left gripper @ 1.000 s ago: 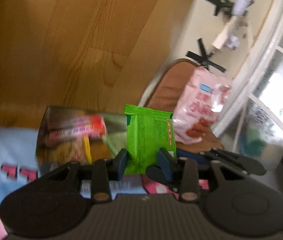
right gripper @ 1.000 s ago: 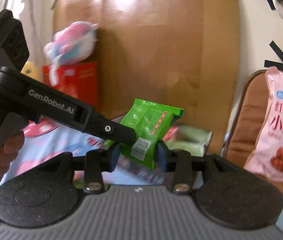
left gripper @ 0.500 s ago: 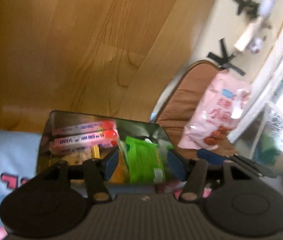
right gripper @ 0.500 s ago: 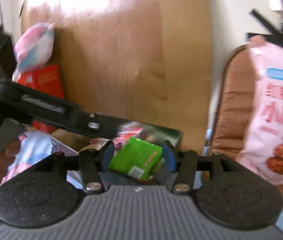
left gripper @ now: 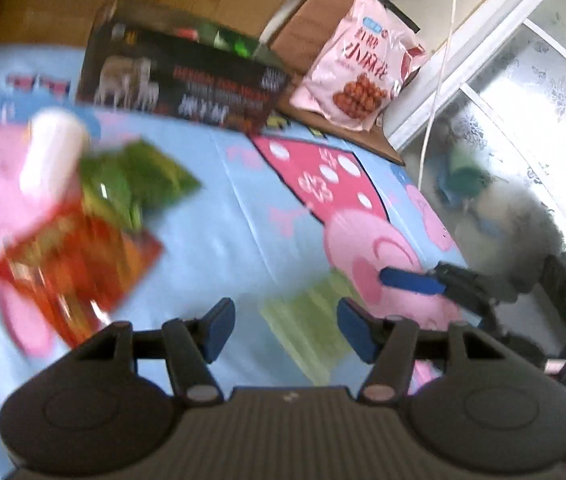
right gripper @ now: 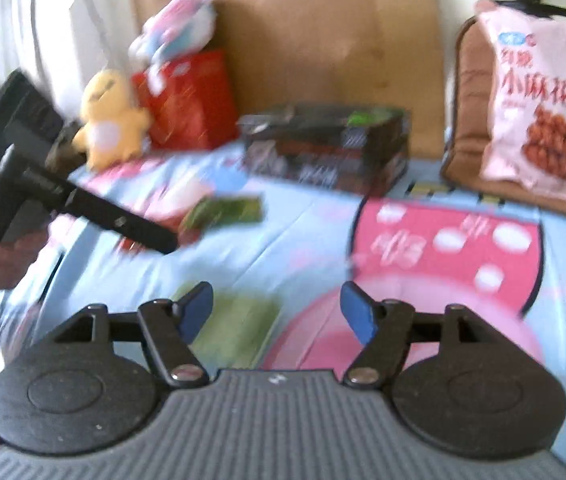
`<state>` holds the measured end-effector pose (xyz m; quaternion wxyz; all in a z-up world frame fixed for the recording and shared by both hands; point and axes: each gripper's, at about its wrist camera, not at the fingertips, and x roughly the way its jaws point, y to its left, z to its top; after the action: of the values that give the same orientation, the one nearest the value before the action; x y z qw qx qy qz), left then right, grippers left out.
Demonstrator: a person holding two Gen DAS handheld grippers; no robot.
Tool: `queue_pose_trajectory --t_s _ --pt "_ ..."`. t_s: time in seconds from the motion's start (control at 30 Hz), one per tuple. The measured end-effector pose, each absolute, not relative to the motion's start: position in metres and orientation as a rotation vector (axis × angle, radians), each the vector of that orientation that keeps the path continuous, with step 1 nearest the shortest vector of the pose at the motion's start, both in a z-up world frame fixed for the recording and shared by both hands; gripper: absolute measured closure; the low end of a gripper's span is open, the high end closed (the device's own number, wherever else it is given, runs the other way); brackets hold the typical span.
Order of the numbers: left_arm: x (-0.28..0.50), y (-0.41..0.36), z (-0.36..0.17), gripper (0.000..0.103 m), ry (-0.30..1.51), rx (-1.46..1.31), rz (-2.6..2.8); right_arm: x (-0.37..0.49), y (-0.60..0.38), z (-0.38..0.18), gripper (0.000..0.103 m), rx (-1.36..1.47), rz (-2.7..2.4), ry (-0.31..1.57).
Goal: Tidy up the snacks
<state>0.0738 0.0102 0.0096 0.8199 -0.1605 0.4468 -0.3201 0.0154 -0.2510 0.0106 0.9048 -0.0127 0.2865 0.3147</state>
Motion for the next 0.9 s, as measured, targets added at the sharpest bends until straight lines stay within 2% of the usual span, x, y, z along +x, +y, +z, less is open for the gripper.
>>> queue_pose_trajectory --t_s 0.13,0.2,0.23,0.27,0.3,0.33,0.43,0.5,0.7,0.9 --pt "0.067 0.007 -0.003 0.045 0.962 -0.384 -0.683 0.000 -0.236 -0.003 0.030 -0.050 0.666 0.614" --pt "0.063 0.000 -0.002 0.049 0.944 -0.361 -0.672 0.002 -0.228 -0.009 0.031 -0.053 0.661 0.625" --pt "0.062 -0.002 -0.003 0.065 0.942 -0.356 -0.679 0.003 -0.222 -0.012 0.033 -0.059 0.662 0.630" --pt "0.059 -0.003 -0.005 0.072 0.958 -0.362 -0.694 0.003 -0.218 -0.012 0.045 -0.074 0.648 0.613" --pt "0.059 -0.004 -0.007 0.070 0.954 -0.367 -0.685 0.003 -0.211 -0.012 0.058 -0.093 0.642 0.609" --pt "0.058 -0.002 -0.006 0.070 0.941 -0.365 -0.673 0.003 -0.205 -0.011 0.062 -0.100 0.635 0.612" --pt "0.058 0.009 0.000 0.071 0.922 -0.372 -0.638 0.003 -0.191 -0.011 0.062 -0.109 0.614 0.611" --pt "0.059 0.019 0.006 0.071 0.909 -0.384 -0.626 0.005 -0.186 -0.011 0.068 -0.089 0.619 0.601" --pt "0.079 0.033 0.035 0.071 0.837 -0.342 -0.591 0.021 -0.170 0.002 0.068 -0.064 0.643 0.548" --pt "0.136 0.034 0.085 0.071 0.714 -0.259 -0.564 0.064 -0.153 0.034 0.068 -0.043 0.624 0.468"
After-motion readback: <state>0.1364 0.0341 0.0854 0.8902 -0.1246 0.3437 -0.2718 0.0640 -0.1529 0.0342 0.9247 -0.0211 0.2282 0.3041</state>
